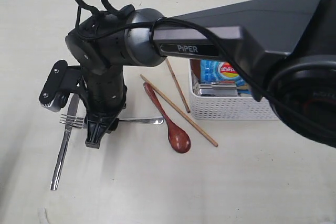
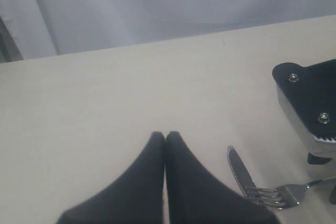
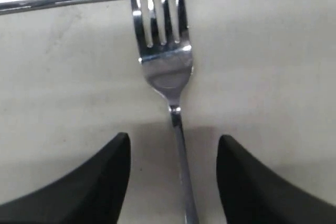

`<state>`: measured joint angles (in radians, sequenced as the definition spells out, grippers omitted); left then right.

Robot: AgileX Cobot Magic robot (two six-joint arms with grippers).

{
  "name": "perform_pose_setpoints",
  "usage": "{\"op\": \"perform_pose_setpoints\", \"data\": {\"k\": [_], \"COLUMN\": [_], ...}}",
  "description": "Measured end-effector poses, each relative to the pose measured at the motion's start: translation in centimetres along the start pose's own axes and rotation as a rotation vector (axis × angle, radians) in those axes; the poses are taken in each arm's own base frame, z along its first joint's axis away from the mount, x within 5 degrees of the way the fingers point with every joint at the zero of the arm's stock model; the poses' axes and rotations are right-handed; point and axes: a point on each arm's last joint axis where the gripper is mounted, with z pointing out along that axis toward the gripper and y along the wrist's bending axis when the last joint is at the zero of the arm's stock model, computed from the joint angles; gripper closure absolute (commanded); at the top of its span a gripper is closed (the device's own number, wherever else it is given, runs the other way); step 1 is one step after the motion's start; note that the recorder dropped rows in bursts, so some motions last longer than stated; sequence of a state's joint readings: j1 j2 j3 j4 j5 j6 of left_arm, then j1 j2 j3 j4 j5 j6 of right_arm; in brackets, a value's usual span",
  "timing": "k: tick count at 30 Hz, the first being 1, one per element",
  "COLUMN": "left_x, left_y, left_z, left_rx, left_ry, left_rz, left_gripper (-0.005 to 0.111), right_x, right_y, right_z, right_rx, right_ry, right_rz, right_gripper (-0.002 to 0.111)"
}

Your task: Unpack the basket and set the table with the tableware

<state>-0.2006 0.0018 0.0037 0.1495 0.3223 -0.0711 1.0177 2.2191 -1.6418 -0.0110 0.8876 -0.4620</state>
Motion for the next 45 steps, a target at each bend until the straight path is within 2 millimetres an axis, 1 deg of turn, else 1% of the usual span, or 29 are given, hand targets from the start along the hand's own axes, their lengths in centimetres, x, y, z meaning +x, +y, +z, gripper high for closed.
{"op": "perform_pose_setpoints", "data": {"k": [5, 9, 12, 14, 15, 16, 18, 24, 27, 30, 33, 34, 35, 36, 37, 38, 39, 41, 43, 45], "left_x": [0.0, 0.0, 0.0, 0.0, 0.0, 0.0, 0.0, 0.0, 0.0, 0.0, 0.0, 0.0, 0.0, 0.0, 0.0, 0.0, 0.0, 0.0, 0.0, 0.0], "left_y": [0.0, 0.0, 0.0, 0.0, 0.0, 0.0, 0.0, 0.0, 0.0, 0.0, 0.0, 0.0, 0.0, 0.0, 0.0, 0.0, 0.0, 0.0, 0.0, 0.0], "left_z": [0.0, 0.0, 0.0, 0.0, 0.0, 0.0, 0.0, 0.0, 0.0, 0.0, 0.0, 0.0, 0.0, 0.0, 0.0, 0.0, 0.0, 0.0, 0.0, 0.0], "left_rx": [0.000, 0.000, 0.000, 0.000, 0.000, 0.000, 0.000, 0.000, 0.000, 0.000, 0.000, 0.000, 0.000, 0.000, 0.000, 0.000, 0.000, 0.000, 0.000, 0.000], "left_ry": [0.000, 0.000, 0.000, 0.000, 0.000, 0.000, 0.000, 0.000, 0.000, 0.000, 0.000, 0.000, 0.000, 0.000, 0.000, 0.000, 0.000, 0.000, 0.000, 0.000], "left_rz": [0.000, 0.000, 0.000, 0.000, 0.000, 0.000, 0.000, 0.000, 0.000, 0.000, 0.000, 0.000, 0.000, 0.000, 0.000, 0.000, 0.000, 0.000, 0.000, 0.000], "left_gripper": [0.107, 0.107, 0.107, 0.107, 0.107, 0.107, 0.107, 0.107, 0.107, 0.107, 0.107, 0.107, 0.107, 0.107, 0.107, 0.107, 0.107, 0.107, 0.107, 0.107], "right_x": [-0.4, -0.2, -0.2, -0.2, -0.2, -0.1, -0.1, -0.1, 0.1, 0.2, 0.4, 0.4, 0.5, 0.6, 0.8, 0.8, 0.6, 0.0, -0.9, -1.2], "right_y": [-0.3, -0.2, -0.2, -0.2, -0.1, -0.1, 0.0, 0.0, 0.1, 0.2, 0.3, 0.3, 0.0, -0.2, -0.7, -1.1, -1.4, -1.6, -1.1, -0.6], "right_z": [0.0, 1.1, 1.3, 1.4, 1.4, 1.5, 1.5, 1.5, 1.4, 0.9, 0.5, 0.4, 0.1, 0.1, 0.1, 0.2, 0.2, 0.3, 0.7, 1.3], "right_rx": [0.028, 0.019, 0.014, 0.011, 0.009, 0.004, 0.000, -0.004, -0.013, -0.016, -0.013, -0.009, 0.000, 0.001, -0.006, -0.018, -0.075, -0.140, -0.219, -0.245], "right_ry": [-0.042, -0.022, -0.010, -0.004, -0.003, 0.001, 0.004, 0.019, 0.044, 0.064, 0.078, 0.078, 0.075, 0.075, 0.062, 0.049, 0.008, -0.046, -0.098, -0.087], "right_rz": [0.014, 0.014, 0.016, 0.018, 0.021, 0.023, 0.022, 0.039, 0.078, 0.211, 0.416, 0.508, 0.695, 0.783, 0.935, 1.007, 1.121, 1.212, 1.303, 1.347], "right_gripper": [0.060, 0.060, 0.061, 0.072, 0.082, 0.089, 0.108, 0.109, 0.109, 0.109, 0.109, 0.109, 0.109, 0.109, 0.109, 0.109, 0.109, 0.109, 0.109, 0.109]}}
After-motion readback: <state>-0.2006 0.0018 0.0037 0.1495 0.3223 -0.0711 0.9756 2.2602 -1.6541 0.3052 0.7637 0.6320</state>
